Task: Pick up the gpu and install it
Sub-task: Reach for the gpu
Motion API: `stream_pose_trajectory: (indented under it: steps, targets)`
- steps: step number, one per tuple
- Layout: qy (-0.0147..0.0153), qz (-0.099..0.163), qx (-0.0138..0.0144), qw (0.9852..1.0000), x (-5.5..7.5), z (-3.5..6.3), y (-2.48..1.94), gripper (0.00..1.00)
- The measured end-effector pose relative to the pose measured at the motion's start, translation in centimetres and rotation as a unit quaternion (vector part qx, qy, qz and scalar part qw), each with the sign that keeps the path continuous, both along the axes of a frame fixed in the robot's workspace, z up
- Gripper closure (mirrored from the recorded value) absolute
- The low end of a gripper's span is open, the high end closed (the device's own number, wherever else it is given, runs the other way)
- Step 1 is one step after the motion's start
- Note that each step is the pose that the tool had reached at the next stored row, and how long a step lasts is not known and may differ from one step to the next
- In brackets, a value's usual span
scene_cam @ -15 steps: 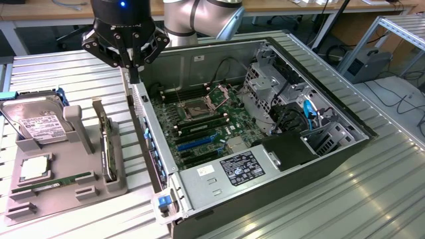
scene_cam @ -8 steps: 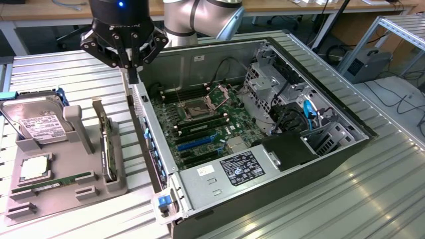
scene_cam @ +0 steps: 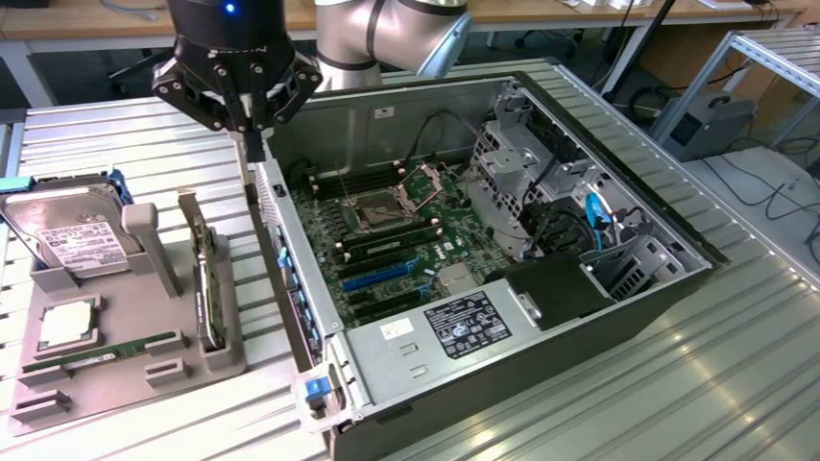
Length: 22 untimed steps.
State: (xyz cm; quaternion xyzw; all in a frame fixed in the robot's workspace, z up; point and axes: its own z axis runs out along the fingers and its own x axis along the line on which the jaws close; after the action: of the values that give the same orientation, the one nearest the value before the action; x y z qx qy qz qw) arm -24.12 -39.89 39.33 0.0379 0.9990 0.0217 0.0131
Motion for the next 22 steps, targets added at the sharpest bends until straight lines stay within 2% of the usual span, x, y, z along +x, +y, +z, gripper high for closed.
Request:
stream_pose_trajectory:
  steps: [22]
  targets:
    - [0.0,0.0,0.0,1.0,-1.1,0.0,0.0,0.89]
